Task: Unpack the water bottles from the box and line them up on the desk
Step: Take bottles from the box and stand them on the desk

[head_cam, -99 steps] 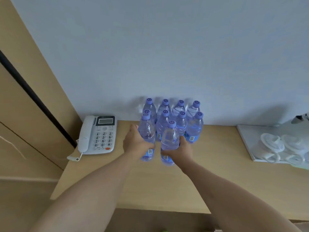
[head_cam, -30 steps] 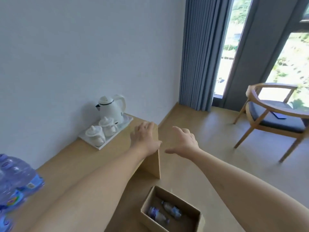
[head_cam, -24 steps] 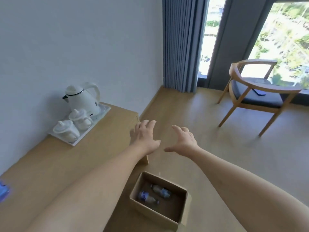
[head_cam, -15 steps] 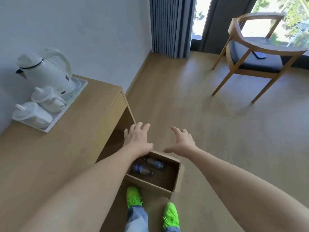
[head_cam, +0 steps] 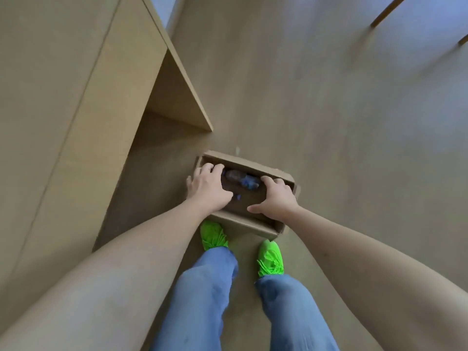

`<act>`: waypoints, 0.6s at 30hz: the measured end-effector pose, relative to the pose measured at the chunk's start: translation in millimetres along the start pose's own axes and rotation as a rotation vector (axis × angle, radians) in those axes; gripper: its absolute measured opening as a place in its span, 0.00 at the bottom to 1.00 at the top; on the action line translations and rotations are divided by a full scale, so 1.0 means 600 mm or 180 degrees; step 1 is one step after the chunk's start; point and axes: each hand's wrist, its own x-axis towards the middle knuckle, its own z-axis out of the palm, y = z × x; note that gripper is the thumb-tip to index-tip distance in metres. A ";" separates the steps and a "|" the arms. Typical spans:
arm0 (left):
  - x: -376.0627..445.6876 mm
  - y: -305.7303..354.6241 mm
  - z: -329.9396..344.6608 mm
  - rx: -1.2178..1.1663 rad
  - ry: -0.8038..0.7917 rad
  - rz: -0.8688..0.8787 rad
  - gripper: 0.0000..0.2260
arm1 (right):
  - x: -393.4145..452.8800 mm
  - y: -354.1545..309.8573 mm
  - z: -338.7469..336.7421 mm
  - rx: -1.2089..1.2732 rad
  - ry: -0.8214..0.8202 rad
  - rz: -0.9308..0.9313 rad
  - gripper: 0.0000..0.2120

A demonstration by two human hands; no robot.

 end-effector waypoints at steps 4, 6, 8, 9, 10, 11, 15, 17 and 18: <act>0.082 -0.048 0.144 0.0003 -0.0197 -0.0052 0.35 | 0.130 0.032 0.112 -0.0111 -0.0135 0.0005 0.42; 0.124 -0.068 0.211 -0.0036 -0.0227 -0.0067 0.33 | 0.196 0.049 0.164 -0.0206 -0.0135 0.0005 0.41; 0.166 -0.089 0.272 0.0004 -0.0287 -0.0088 0.31 | 0.262 0.066 0.212 -0.0342 -0.0107 -0.0033 0.41; 0.187 -0.100 0.300 0.0036 -0.0317 -0.0074 0.31 | 0.293 0.074 0.232 -0.0442 -0.0081 -0.0104 0.41; 0.208 -0.111 0.325 0.0083 -0.0332 -0.0052 0.31 | 0.325 0.082 0.251 -0.0547 -0.0048 -0.0206 0.40; 0.232 -0.122 0.350 0.0153 -0.0330 -0.0003 0.31 | 0.358 0.091 0.269 -0.0640 0.0014 -0.0297 0.39; 0.317 -0.159 0.436 0.0374 -0.0347 0.0065 0.33 | 0.472 0.111 0.335 -0.0909 0.0056 -0.0457 0.40; 0.351 -0.173 0.470 0.0443 -0.0408 0.0046 0.33 | 0.512 0.115 0.367 -0.1072 0.0059 -0.0493 0.45; 0.366 -0.180 0.483 0.0470 -0.0449 0.0038 0.32 | 0.530 0.117 0.381 -0.1164 0.0093 -0.0506 0.46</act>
